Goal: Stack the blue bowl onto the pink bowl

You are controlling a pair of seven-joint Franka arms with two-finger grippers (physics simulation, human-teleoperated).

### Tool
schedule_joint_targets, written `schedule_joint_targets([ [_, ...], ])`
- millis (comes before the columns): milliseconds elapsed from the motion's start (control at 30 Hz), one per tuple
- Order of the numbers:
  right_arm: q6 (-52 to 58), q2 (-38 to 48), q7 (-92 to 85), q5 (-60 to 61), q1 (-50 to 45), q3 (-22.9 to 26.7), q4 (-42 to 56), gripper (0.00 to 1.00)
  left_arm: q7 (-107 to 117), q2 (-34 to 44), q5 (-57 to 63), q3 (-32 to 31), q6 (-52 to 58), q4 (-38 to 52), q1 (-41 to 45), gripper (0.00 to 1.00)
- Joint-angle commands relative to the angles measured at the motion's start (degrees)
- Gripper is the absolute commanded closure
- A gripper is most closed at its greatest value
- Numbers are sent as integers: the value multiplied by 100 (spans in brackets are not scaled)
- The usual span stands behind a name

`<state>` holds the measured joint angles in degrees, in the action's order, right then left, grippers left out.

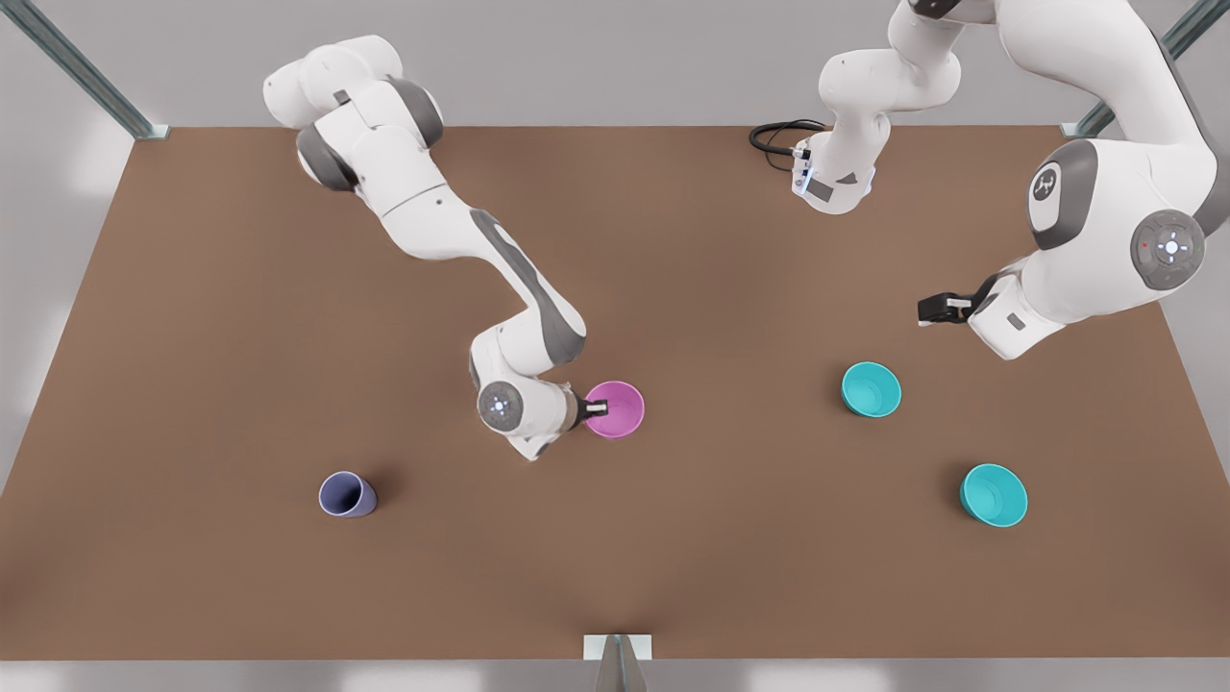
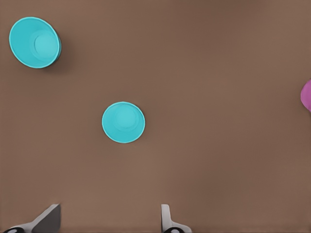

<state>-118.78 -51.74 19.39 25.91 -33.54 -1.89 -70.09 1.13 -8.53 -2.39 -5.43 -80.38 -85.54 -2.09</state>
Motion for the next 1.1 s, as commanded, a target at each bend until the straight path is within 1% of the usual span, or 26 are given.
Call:
schedule_joint_targets([
  [0,-628,-196,3537,-209,-249,5,215,79,10,-8,2,-2,40,2,-10,0],
  [133,-997,-522,3555,-314,-478,22,312,79,19,-26,2,-2,40,-7,-10,0],
  [200,-998,-654,3669,-314,-495,22,514,79,10,-79,-7,-2,14,2,-28,0],
  [233,-998,-645,3678,-314,-487,22,523,6,1,-210,-7,7,5,2,-28,0],
  [267,-989,-619,3686,-297,-478,22,531,0,-8,-254,-7,7,-12,2,-37,0],
  [367,-796,-399,3686,-270,-390,14,540,0,10,-298,-33,7,-12,-7,-10,0],
  [433,-269,-4,3678,-226,-118,-4,540,0,-8,-377,-139,33,-160,-6,-28,0],
  [500,294,304,3564,-279,260,-4,540,0,-156,-649,-112,604,-1593,-595,315,0],
  [533,872,444,3178,-384,488,22,540,0,-805,-1045,-278,674,-2199,-779,297,0],
  [567,1461,603,2477,-1067,839,14,523,0,-1080,-1492,-464,727,-2701,-842,218,0],
  [600,1928,612,1255,-1553,1297,22,523,0,-1387,-1757,-595,736,-2886,-859,157,0],
  [633,2324,717,-125,-1940,1903,14,540,0,-1616,-1854,-780,736,-3211,-1052,95,0],
  [667,2702,884,-1646,-2256,2536,5,558,0,-1809,-1845,-824,736,-3721,-1465,95,0],
  [700,3088,1034,-2411,-2625,2835,14,760,0,-2108,-1845,-833,780,-3976,-1694,95,0],
  [733,3396,1436,-3123,-2784,3054,22,866,0,-2336,-1854,-833,850,-4011,-1755,86,0],
  [767,3721,1894,-3204,-2802,3214,14,866,0,-2934,-1854,-833,1008,-4011,-1896,86,0],
  [800,4222,2404,-3169,-2810,3222,14,866,0,-2987,-1854,-833,1035,-4011,-1940,86,0],
  [833,4328,2782,-3169,-2810,3222,22,831,0,-2987,-1854,-833,1035,-4011,-1949,95,0],
  [933,4443,3240,-3134,-2872,3222,14,743,0,-2987,-1863,-833,1035,-4178,-2283,95,0],
  [1000,4311,3706,-3125,-2819,3222,22,268,0,-3198,-1907,-824,1070,-4178,-2371,95,0],
  [1067,4276,3741,-3125,-2872,3275,22,277,0,-3225,-2003,-824,1132,-4178,-2371,95,0],
])
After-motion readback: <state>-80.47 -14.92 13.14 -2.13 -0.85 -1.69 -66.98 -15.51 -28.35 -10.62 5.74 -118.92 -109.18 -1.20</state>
